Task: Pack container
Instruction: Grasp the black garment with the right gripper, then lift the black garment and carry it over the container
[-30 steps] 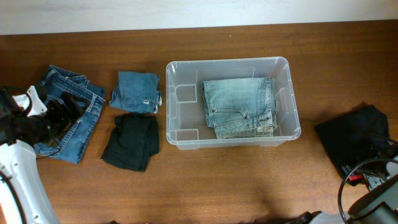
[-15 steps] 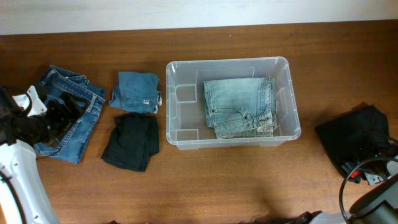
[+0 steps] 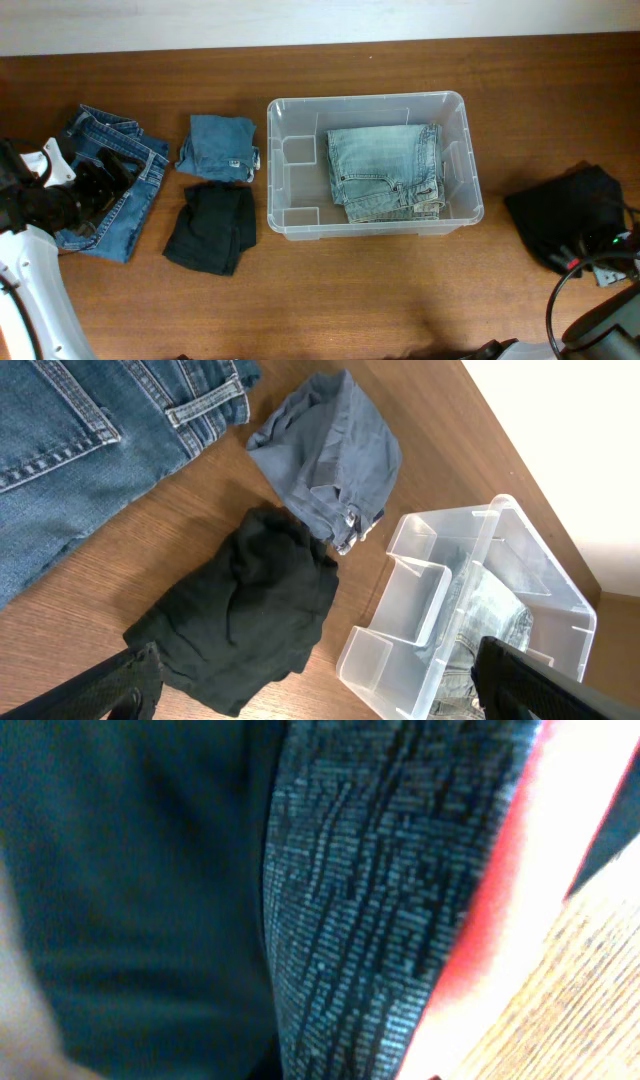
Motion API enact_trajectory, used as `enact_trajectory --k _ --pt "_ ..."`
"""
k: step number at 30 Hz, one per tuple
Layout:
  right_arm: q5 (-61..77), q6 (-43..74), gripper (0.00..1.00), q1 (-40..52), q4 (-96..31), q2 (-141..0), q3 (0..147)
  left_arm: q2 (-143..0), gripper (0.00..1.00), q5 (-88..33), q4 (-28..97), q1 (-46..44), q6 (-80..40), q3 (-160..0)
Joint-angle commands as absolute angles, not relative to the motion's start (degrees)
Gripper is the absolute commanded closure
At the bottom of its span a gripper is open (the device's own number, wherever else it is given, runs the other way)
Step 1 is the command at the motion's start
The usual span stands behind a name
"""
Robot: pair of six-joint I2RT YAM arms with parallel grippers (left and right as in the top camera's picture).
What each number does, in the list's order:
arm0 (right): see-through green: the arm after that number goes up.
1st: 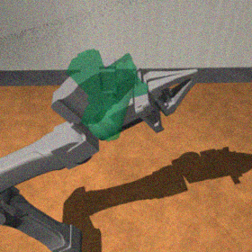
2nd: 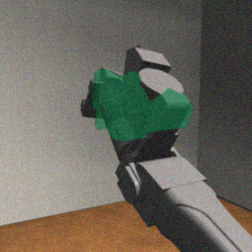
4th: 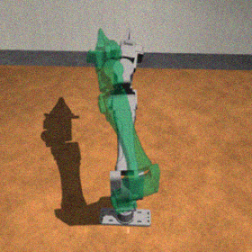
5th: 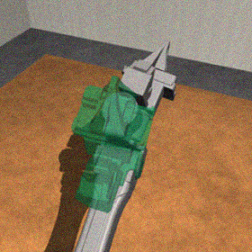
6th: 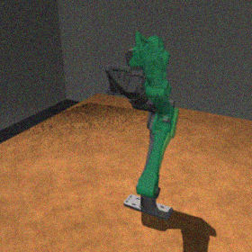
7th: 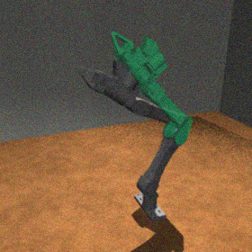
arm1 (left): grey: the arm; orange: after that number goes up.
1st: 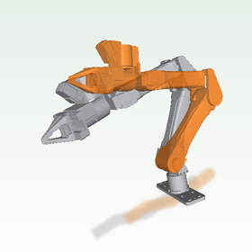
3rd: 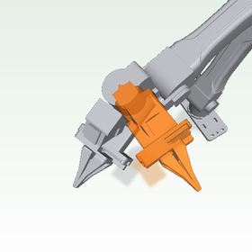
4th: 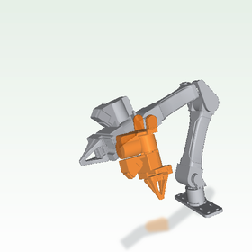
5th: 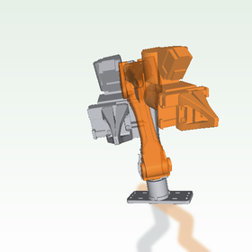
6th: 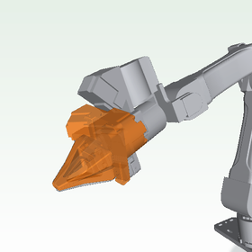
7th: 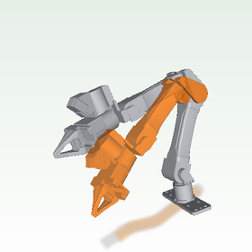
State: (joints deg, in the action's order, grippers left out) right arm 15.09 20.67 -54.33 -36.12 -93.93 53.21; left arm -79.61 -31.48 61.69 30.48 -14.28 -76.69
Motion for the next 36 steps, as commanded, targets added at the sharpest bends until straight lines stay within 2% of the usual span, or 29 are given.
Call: enact_trajectory --k 1,10,19,27,36 --pt "17.8 18.3 0.96 -54.0 -39.5 -92.4 60.1 -79.7 0.01 -31.7 61.8 30.4 -13.1 -76.3" --pt "18.2 12.3 0.96 -54.0 -48.4 -92.4 70.1 -79.7 0.01 -31.7 61.8 30.4 -13.1 -76.3" --pt "26.8 7.6 0.96 -51.6 -55.2 -90.8 80.8 -79.7 0.01 -31.7 61.8 30.4 -13.1 -76.3" --pt "29.0 0.2 0.96 -40.9 -60.4 -86.8 92.3 -79.7 0.01 -31.7 61.8 30.4 -13.1 -76.3" --pt "38.2 -2.4 0.96 -23.0 -60.7 -83.8 102.8 -79.7 0.01 -31.7 61.8 30.4 -13.1 -76.3"
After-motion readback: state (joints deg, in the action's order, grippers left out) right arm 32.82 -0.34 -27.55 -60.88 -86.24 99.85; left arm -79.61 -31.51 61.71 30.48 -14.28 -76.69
